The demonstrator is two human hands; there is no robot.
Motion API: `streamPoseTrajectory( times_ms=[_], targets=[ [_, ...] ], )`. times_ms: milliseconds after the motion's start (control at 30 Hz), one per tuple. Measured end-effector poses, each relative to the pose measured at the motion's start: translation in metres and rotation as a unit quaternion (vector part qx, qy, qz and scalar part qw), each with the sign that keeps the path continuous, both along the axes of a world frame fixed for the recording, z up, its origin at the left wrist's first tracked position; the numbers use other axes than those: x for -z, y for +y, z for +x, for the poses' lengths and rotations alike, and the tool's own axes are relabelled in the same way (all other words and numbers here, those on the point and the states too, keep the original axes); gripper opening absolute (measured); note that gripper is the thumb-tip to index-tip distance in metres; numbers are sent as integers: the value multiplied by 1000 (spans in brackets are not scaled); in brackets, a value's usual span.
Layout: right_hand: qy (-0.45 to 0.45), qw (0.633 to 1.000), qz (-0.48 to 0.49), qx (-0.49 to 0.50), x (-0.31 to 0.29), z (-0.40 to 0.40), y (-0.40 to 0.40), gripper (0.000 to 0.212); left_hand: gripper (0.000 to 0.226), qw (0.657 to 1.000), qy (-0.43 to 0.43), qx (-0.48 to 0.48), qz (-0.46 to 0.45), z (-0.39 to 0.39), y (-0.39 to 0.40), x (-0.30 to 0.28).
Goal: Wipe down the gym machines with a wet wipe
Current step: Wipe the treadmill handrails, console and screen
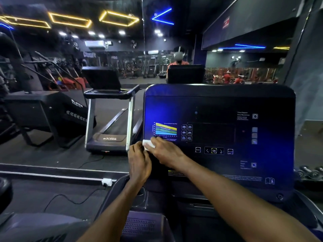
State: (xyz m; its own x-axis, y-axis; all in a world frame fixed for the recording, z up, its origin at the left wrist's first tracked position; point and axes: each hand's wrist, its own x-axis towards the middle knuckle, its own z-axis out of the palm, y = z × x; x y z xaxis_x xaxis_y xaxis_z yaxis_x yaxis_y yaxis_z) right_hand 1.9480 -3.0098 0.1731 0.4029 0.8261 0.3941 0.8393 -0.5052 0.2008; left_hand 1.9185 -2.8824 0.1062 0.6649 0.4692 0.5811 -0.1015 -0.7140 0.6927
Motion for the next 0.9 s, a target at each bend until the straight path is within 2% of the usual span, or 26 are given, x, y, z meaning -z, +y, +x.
streamPoseTrajectory(
  times_ms=[100,133,167,233,267,300,367,467,500,567,633,700,767,800,833,900],
  targets=[
    [51,979,157,123,-21,22,-10,55,38,1000,11,-11,17,-3,-4,-2],
    [38,975,162,147,-22,22,-13,60,40,1000,13,-13,17,-4,-6,-3],
    [37,981,140,133,-21,16,-15,62,41,1000,14,-16,16,-4,-8,-4],
    [37,998,39,35,-12,-5,-16,55,43,1000,14,-16,16,-5,-10,-3],
    [25,999,-26,-5,-7,-9,-18,52,44,1000,15,-15,17,-6,-12,-4],
    [13,999,-46,-20,-8,-7,-22,51,45,1000,18,-16,18,-7,-13,-4],
    [5,999,14,46,-17,13,-28,55,48,999,21,-20,31,-8,-15,-6],
    [26,975,150,161,-22,31,-38,66,55,997,25,-36,71,-10,-18,-9],
    [20,979,143,144,-17,27,-39,64,57,994,31,-43,93,-10,-20,-10],
    [-11,998,42,40,1,10,-40,51,60,988,52,-47,139,-9,-23,-13],
    [-24,999,-35,-20,3,5,-47,55,62,981,70,-43,176,-7,-28,-16],
    [-30,998,20,59,-9,23,-56,57,65,977,81,-43,190,-6,-31,-18],
    [-14,979,133,151,-16,33,-65,66,68,972,93,-48,209,-5,-32,-19],
    [-15,977,145,157,-12,33,-66,68,68,970,98,-51,215,-4,-32,-18],
    [-14,985,115,130,-5,27,-65,66,68,968,104,-55,221,-4,-32,-18],
    [-39,999,-23,11,9,12,-64,49,65,962,110,-53,243,-2,-33,-18]
  ],
)
